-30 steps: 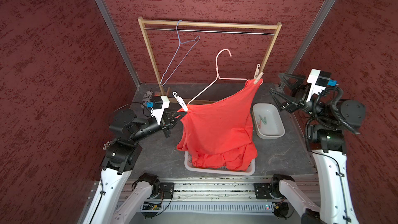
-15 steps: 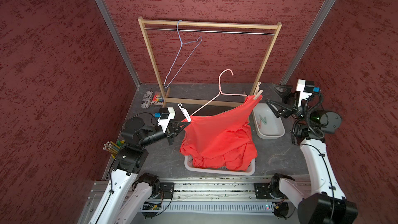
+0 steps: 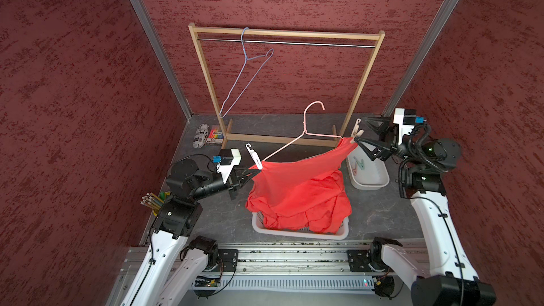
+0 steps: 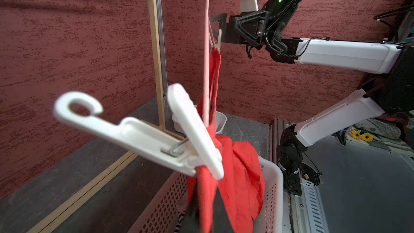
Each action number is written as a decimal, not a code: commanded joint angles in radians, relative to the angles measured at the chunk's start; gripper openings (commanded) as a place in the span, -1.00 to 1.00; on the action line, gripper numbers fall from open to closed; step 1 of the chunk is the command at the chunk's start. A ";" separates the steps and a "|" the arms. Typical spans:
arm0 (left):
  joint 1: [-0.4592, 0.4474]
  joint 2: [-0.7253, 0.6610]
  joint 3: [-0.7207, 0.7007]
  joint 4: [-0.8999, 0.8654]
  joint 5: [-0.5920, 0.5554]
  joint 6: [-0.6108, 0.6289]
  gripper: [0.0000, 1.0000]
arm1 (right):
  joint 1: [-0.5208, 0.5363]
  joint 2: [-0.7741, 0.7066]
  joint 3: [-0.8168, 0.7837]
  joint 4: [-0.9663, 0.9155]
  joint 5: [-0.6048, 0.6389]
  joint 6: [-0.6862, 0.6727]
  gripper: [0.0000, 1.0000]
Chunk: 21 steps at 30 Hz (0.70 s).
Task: Remove the clothespins securing tank tops to the hanger
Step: Remove the clothespin from the hanger.
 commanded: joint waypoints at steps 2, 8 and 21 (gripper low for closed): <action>-0.005 -0.019 0.026 -0.006 0.017 0.038 -1.00 | -0.004 -0.006 0.011 -0.010 -0.039 -0.050 0.84; -0.001 0.012 0.072 -0.071 0.024 0.093 -1.00 | -0.005 -0.025 -0.020 0.034 -0.116 -0.041 0.76; 0.056 0.069 0.171 -0.181 0.149 0.145 -1.00 | -0.004 -0.035 -0.044 0.048 -0.144 -0.049 0.46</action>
